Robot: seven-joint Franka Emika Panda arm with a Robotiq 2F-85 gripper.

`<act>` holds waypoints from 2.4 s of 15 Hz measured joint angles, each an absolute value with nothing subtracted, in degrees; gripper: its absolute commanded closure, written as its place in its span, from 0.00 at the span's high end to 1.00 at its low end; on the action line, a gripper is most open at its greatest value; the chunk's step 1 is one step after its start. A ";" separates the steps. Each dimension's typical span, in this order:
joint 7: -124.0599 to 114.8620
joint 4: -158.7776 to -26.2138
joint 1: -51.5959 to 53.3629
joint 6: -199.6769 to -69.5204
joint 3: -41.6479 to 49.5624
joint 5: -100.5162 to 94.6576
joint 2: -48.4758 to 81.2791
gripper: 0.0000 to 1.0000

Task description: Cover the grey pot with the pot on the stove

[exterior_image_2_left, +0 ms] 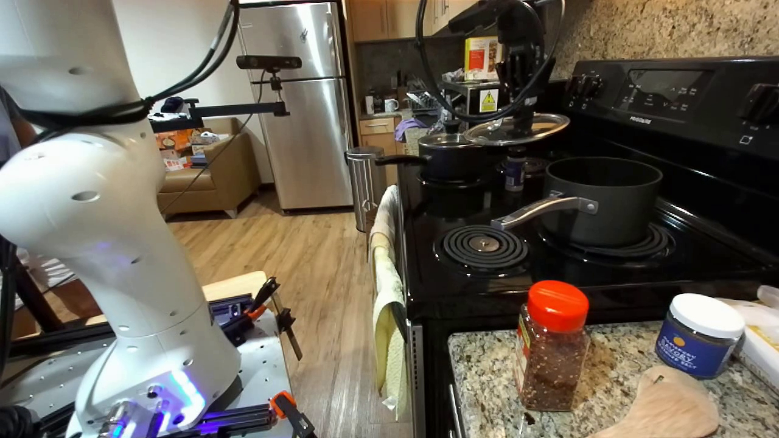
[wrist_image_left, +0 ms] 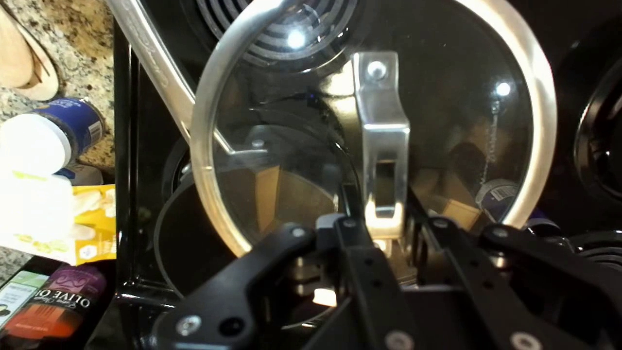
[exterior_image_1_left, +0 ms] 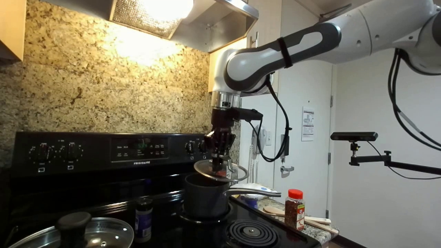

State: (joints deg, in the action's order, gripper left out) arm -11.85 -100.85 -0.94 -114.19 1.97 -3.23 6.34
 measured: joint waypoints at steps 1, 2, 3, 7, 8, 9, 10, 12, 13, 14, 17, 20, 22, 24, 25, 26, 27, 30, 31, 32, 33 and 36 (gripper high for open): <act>-11.85 -100.69 -0.94 -114.19 1.97 -3.23 6.64 0.22; -11.85 -100.66 -0.94 -114.18 1.97 -3.23 6.77 0.05; -11.85 -100.66 -0.94 -114.18 1.97 -3.23 6.79 0.05; -11.85 -100.08 -0.95 -114.36 2.15 -3.16 7.55 0.05; -11.85 -99.22 -0.95 -114.39 2.31 -3.16 7.99 0.05; -11.85 -98.02 -0.97 -114.40 2.49 -3.16 8.52 0.05; -11.85 -96.64 -1.00 -114.40 2.68 -3.17 9.16 0.05; -11.85 -93.33 -1.10 -114.31 3.11 -3.17 10.91 0.05; -11.92 -91.65 -1.19 -114.30 3.35 -3.17 11.98 0.05; -12.07 -90.09 -1.25 -114.28 3.66 -3.17 13.15 0.05; -13.01 -85.95 -1.44 -114.15 4.91 -3.17 17.09 0.05; -14.23 -82.40 -1.90 -114.14 6.15 -3.16 21.04 0.05; -14.86 -80.29 -2.29 -114.14 6.68 -3.12 23.28 0.05; -15.60 -78.51 -2.36 -113.93 7.16 -3.05 24.95 0.05; -16.06 -77.72 -2.38 -113.54 7.25 -3.02 25.58 0.05; -16.50 -76.94 -2.39 -112.91 7.30 -3.02 26.12 0.05; -17.06 -76.18 -2.39 -112.19 7.34 -3.02 26.57 0.05; -18.83 -74.15 -2.39 -109.68 7.41 -3.01 27.56 0.05; -19.48 -73.57 -2.39 -108.77 7.41 -3.01 27.78 0.05; -19.86 -72.99 -2.39 -107.81 7.41 -2.91 27.99 0.05; -20.29 -72.40 -2.39 -106.96 7.41 -2.85 28.23 0.05; -21.29 -70.84 -2.39 -104.49 7.41 -2.39 28.85 0.05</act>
